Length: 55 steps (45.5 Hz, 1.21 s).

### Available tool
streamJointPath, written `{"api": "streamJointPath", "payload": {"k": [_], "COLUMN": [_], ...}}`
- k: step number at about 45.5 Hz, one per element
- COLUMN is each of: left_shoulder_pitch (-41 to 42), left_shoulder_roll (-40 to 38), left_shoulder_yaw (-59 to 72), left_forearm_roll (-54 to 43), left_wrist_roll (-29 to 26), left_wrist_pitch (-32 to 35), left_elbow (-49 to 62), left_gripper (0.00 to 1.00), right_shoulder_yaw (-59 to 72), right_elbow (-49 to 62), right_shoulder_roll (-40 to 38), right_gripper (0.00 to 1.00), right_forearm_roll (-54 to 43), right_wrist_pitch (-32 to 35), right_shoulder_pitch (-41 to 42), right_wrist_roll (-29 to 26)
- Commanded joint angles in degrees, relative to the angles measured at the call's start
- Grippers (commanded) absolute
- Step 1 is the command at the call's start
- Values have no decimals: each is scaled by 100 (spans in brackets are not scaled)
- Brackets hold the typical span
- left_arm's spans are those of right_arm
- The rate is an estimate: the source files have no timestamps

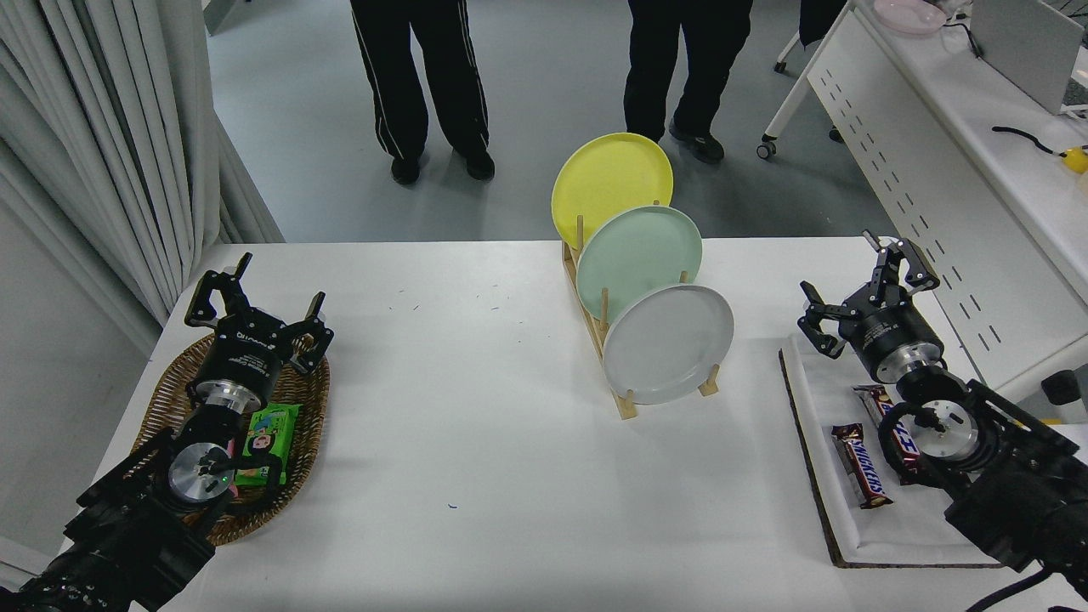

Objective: Place the plate on the table

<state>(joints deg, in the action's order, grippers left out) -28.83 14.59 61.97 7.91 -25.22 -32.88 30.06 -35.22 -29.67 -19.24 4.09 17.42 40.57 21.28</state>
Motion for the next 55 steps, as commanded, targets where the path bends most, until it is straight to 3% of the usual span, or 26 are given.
{"api": "streamJointPath", "payload": {"k": [1,21,38,47,55], "left_shoulder_pitch": [0,0,0,0,0], "left_shoulder_roll": [0,0,0,0,0], "left_shoulder_yaw": [-1,-1,-1,8,-1], "left_forearm_roll": [0,0,0,0,0], "left_wrist_roll": [0,0,0,0,0], "left_wrist_pitch": [1,1,1,1,1], "left_elbow": [8,8,0,8,-1], "left_gripper": [100,100,100,100,100], "right_shoulder_yaw": [1209,2791,4690,4620,4611], "right_elbow": [-267,-2341,-3405,-3397,-3370], "right_shoulder_roll": [-352,-1846,-2251,-2199,-2172], "right_gripper": [100,100,100,100,100], "right_forearm_roll": [75,145,1568,2096,2105], "right_wrist_pitch": [-2,-28,-626,-626,-670], "right_shoulder_pitch": [442,1049,2350,2464,2561], "right_wrist_roll": [-1,-1,-115,-1020,-1424]}}
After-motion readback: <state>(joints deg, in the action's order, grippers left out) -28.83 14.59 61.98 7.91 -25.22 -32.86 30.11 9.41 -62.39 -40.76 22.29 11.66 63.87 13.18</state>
